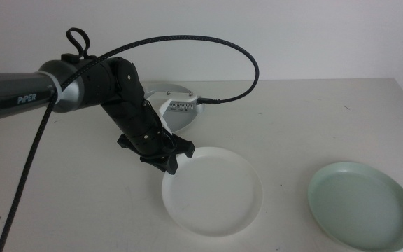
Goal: Stack the three bowls on top of each other.
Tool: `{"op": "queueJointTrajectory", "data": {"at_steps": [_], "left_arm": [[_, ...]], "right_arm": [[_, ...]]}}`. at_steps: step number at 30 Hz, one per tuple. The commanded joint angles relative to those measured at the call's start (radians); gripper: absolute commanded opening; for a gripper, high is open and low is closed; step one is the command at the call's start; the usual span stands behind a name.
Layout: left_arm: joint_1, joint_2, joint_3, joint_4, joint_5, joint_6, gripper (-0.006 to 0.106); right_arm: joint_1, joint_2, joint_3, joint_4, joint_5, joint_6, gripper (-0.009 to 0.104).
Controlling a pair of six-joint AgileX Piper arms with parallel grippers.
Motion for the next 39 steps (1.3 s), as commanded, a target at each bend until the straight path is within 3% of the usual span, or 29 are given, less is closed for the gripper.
{"op": "queueJointTrajectory", "data": {"at_steps": [1,11,15,19,22,28,33,39], "left_arm": [[-0.002,-0.052,-0.022,-0.033,-0.022,-0.014,0.015],[0.006,-0.064,-0.023,-0.028,0.01,-0.007,0.086],[0.046,-0.112,-0.034,-0.028,0.07,-0.007,0.103],[0.087,-0.18,-0.058,0.002,0.125,-0.035,0.104],[0.104,-0.244,-0.063,0.083,0.102,-0.136,0.104],[0.102,-0.307,-0.145,0.361,0.087,-0.341,0.104],[0.102,-0.272,-0.28,0.508,0.116,-0.408,0.104],[0.122,-0.139,-0.46,0.523,0.144,-0.422,0.104]], "right_arm": [[-0.007,-0.027,-0.008,-0.006,-0.082,-0.009,0.052],[-0.007,-0.027,-0.008,-0.006,-0.082,-0.009,0.052],[-0.007,-0.027,-0.008,-0.006,-0.082,-0.009,0.052],[-0.007,-0.027,-0.008,-0.006,-0.082,-0.009,0.052],[-0.007,-0.027,-0.008,-0.006,-0.082,-0.009,0.052],[-0.007,-0.027,-0.008,-0.006,-0.082,-0.009,0.052],[-0.007,-0.027,-0.008,-0.006,-0.082,-0.009,0.052],[-0.007,-0.027,-0.008,-0.006,-0.082,-0.009,0.052]]}}
